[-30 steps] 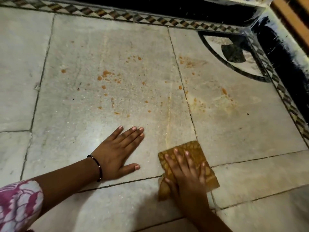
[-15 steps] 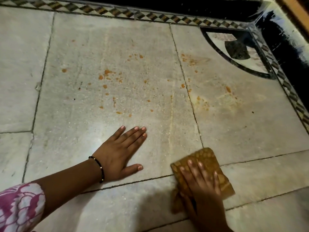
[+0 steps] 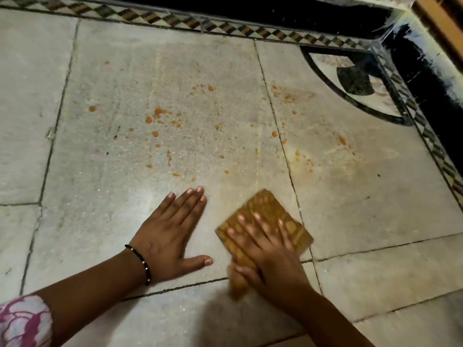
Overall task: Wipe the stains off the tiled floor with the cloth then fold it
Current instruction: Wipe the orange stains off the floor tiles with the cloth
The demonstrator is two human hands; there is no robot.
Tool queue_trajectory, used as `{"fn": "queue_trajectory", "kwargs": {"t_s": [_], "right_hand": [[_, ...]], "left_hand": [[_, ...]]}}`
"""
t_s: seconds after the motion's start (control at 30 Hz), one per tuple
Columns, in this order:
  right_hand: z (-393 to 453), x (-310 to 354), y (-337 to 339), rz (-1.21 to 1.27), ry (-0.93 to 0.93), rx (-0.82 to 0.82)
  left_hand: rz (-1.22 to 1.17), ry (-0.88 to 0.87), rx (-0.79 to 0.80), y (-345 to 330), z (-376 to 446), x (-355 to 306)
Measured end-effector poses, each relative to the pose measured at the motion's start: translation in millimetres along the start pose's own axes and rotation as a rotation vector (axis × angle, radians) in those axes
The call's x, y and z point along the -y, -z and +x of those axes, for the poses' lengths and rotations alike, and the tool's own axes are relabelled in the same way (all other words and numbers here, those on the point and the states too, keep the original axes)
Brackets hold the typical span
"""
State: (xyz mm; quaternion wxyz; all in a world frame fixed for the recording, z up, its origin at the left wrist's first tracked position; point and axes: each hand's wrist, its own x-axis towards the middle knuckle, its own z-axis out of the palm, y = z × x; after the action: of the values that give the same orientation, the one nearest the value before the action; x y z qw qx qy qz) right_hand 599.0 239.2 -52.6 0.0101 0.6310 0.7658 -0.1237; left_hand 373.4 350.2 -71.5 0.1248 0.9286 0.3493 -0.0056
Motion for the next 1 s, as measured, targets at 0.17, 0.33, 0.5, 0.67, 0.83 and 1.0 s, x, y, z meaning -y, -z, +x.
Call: {"fn": "queue_trajectory", "kwargs": {"t_s": [0.17,0.33,0.5,0.67,0.83,1.0], "right_hand": [[-8,-96,23,0.049,-0.223,-0.02],[123,-71,44,0.091,-0.554,-0.078],[56,-5,20,0.06,-0.106,-0.005],[12,-76,23,0.087,-0.3,-0.017],[97,-44,37,0.072,-0.443,-0.019],[135,58,26,0.094,-0.083,-0.019]], "left_hand": [[0.0,0.003,0.023,-1,0,2],[-0.009,-0.001,0.025,1,0,2],[-0.035,-0.078,0.054,10,2,17],[0.038,0.144,0.025,23,-22,58],[0.046,0.213,0.048,20,-32,65],[0.065,0.21,0.027,19,-32,67]]}}
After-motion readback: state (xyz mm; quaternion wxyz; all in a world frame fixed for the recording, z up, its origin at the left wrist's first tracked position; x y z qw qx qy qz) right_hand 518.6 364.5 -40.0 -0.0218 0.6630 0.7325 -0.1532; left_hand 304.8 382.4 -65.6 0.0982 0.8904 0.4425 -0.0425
